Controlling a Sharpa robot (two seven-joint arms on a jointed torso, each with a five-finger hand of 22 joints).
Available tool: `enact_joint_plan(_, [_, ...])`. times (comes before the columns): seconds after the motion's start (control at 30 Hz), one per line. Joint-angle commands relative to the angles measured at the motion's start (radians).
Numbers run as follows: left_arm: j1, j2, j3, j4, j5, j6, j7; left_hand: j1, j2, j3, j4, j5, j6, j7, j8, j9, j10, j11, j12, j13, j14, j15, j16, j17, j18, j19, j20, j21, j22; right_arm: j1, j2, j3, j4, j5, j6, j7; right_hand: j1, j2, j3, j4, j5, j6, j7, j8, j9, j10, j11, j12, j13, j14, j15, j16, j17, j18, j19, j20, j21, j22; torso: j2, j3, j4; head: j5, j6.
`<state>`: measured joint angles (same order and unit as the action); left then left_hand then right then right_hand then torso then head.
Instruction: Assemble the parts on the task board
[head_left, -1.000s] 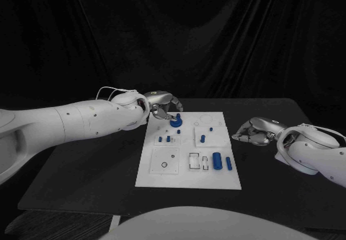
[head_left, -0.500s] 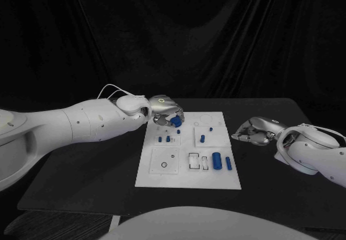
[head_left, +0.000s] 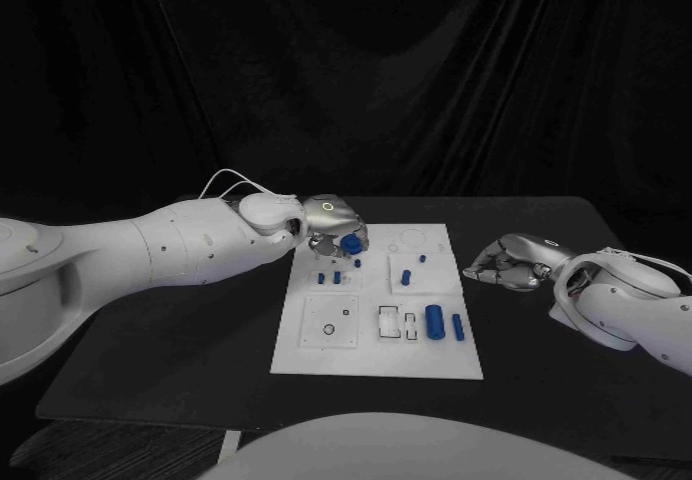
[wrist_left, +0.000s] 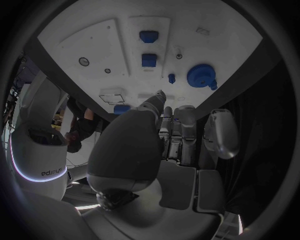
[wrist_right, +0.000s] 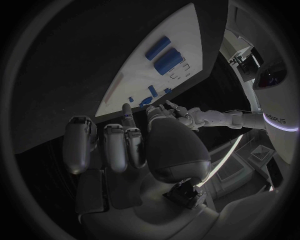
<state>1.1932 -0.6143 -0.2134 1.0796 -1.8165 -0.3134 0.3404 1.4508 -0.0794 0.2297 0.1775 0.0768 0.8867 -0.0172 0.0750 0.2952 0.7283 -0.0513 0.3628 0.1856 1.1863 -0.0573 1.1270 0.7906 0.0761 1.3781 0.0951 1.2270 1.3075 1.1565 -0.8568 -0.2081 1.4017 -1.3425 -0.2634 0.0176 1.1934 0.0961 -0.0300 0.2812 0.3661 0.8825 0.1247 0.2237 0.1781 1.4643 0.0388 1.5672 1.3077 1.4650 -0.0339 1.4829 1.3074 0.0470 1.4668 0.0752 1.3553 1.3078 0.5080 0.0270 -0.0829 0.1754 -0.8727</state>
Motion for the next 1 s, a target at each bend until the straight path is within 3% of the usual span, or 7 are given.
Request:
enact_joint_plan(0.03, [-0.006, 0.010, 0.001, -0.007, -0.015, 0.028, -0.005, -0.002, 0.006, 0.002, -0.007, -0.003, 0.009, 0.002, 0.004, -0.004, 0.017, 0.003, -0.003, -0.005, -0.005, -0.001, 0.007, -0.003, -0.004, 0.002, 0.002, -0.002, 0.165, -0.003, 0.000, 0.001, 0.001, -0.002, -0.013, 0.005, 0.009, 0.001, 0.005, 0.001, 0.005, 0.000, -0.004, -0.001, 0.000, 0.106, 0.001, 0.004, 0.263, 0.073, 0.002, 0.000, 0.104, 0.006, 0.012, 0.000, 0.002, 0.189, -0.001, 0.0005, 0.0006, 0.000, 0.000])
enact_joint_plan(0.33, [-0.026, 0.049, 0.001, -0.052, -0.015, 0.040, -0.014, -0.002, 0.004, 0.018, -0.006, -0.001, 0.031, 0.010, 0.007, -0.022, 0.097, 0.009, -0.014, -0.031, -0.003, -0.001, 0.023, -0.014, -0.005, 0.008, 0.001, 0.004, 0.168, -0.003, -0.002, 0.001, 0.003, -0.002, -0.013, 0.004, 0.009, 0.000, 0.005, 0.001, 0.006, 0.000, -0.004, -0.001, 0.000, 0.106, 0.001, 0.004, 0.263, 0.073, 0.002, -0.001, 0.102, 0.006, 0.012, 0.000, 0.001, 0.189, 0.000, 0.0006, 0.0001, -0.001, 0.000])
enact_joint_plan(0.83, [-0.046, 0.102, 0.001, -0.117, -0.015, 0.068, -0.042, 0.001, -0.005, 0.026, -0.010, 0.007, 0.027, 0.011, 0.002, -0.031, 0.112, 0.011, -0.033, -0.044, -0.012, -0.001, 0.019, -0.033, -0.004, 0.004, 0.000, -0.005, 0.165, -0.003, -0.002, 0.001, 0.005, -0.002, -0.010, 0.003, 0.009, 0.000, 0.005, 0.001, 0.006, 0.000, -0.004, -0.001, 0.000, 0.106, 0.001, 0.004, 0.263, 0.073, 0.002, -0.001, 0.102, 0.006, 0.012, 0.000, 0.001, 0.189, 0.000, 0.0000, 0.0001, 0.000, 0.000])
enact_joint_plan(1.0, [-0.051, 0.115, 0.001, -0.132, -0.015, 0.069, -0.048, 0.010, -0.005, 0.041, -0.019, 0.027, 0.026, 0.010, 0.000, -0.038, 0.122, 0.011, -0.049, -0.054, -0.015, -0.001, 0.021, -0.040, -0.004, 0.004, 0.000, -0.006, 0.165, -0.003, -0.002, 0.001, 0.006, -0.002, -0.008, 0.002, 0.009, 0.000, 0.005, 0.001, 0.006, 0.000, -0.004, -0.001, 0.000, 0.106, 0.001, 0.004, 0.263, 0.073, 0.002, -0.001, 0.102, 0.006, 0.012, 0.000, 0.001, 0.189, 0.000, 0.0003, 0.0003, -0.002, 0.000])
